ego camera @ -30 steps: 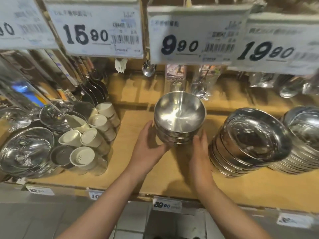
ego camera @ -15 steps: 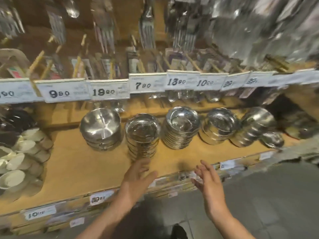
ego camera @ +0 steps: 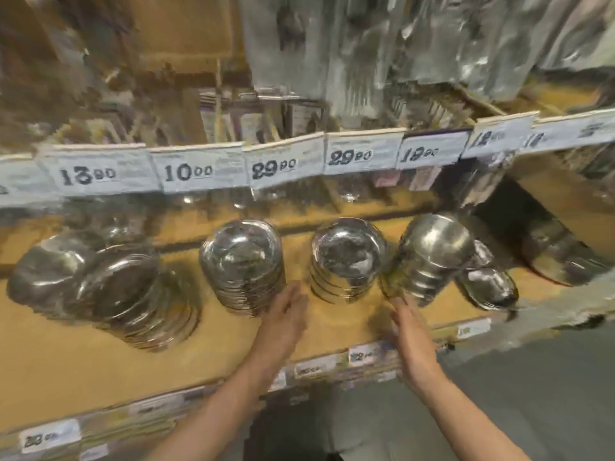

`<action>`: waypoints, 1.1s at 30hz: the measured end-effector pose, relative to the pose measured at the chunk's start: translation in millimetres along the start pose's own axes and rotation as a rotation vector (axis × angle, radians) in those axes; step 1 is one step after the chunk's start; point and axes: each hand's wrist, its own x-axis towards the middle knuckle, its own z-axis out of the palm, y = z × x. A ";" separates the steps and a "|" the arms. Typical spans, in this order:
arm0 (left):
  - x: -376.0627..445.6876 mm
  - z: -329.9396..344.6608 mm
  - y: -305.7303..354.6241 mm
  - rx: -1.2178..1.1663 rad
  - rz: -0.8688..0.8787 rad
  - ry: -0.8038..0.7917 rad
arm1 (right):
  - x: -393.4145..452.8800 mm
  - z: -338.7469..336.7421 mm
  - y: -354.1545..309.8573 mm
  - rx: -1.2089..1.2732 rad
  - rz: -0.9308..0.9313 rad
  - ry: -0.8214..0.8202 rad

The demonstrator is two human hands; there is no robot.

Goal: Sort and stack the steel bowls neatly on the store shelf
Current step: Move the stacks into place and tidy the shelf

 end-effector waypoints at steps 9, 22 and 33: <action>60.1 54.0 3.1 -0.007 0.177 0.124 | 49.4 27.5 4.3 0.001 -0.084 -0.218; 75.4 55.4 -5.4 -0.197 0.114 0.092 | 50.9 31.3 4.2 0.193 -0.089 -0.277; 50.1 35.2 -30.5 -0.195 0.075 0.071 | 38.5 8.3 -12.4 0.083 0.010 -0.378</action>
